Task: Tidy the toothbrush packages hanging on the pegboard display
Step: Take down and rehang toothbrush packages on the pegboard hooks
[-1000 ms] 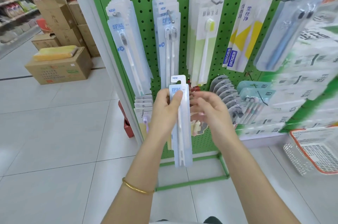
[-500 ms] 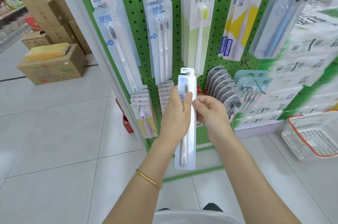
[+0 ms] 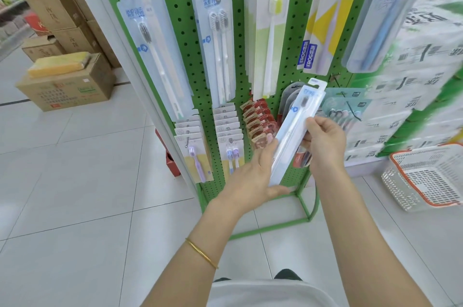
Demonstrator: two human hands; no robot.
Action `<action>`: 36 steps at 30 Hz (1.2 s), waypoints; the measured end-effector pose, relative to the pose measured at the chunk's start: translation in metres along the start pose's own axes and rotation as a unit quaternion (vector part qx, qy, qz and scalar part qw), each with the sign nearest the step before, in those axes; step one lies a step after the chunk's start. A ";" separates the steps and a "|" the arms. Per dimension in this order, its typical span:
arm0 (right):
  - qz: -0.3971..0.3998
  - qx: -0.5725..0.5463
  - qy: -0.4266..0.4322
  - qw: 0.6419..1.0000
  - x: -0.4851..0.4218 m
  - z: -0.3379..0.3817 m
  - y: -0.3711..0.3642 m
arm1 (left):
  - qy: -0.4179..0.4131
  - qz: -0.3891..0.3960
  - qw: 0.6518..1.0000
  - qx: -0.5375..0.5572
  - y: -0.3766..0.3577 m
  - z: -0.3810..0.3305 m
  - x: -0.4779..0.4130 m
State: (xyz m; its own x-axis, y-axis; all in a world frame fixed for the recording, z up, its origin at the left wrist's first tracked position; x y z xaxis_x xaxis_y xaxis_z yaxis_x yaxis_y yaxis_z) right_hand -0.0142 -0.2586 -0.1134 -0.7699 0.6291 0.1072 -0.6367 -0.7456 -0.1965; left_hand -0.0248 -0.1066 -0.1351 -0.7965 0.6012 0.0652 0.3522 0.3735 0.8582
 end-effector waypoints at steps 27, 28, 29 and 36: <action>0.325 0.013 -0.006 0.945 0.024 -0.015 -0.018 | 0.073 -0.179 0.887 0.420 0.078 0.006 -0.021; 0.340 0.021 -0.004 0.940 0.025 -0.015 -0.019 | 0.067 -0.212 0.878 0.424 0.086 0.007 -0.020; 0.351 0.027 -0.003 0.936 0.025 -0.016 -0.021 | 0.061 -0.237 0.868 0.432 0.092 0.007 -0.019; 0.457 -0.017 -0.054 0.888 0.032 -0.011 -0.045 | 0.061 -0.243 0.815 0.522 0.112 0.011 -0.007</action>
State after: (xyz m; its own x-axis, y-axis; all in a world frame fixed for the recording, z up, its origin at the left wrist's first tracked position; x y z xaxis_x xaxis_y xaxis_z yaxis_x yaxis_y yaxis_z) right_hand -0.0097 -0.2026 -0.1121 -0.9653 -0.2605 -0.0192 0.2554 -0.9259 -0.2785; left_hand 0.0258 -0.0609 -0.0452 -0.9874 0.1511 -0.0481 0.1552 0.9829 -0.0990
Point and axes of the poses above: each hand's wrist, its own x-axis away from the middle knuckle, its own y-axis out of the back of the hand, z = x × y, the point moved 2 cm from there along -x, towards the middle knuckle, and after that the axes turned 2 degrees about y, right-handed, at the moved point
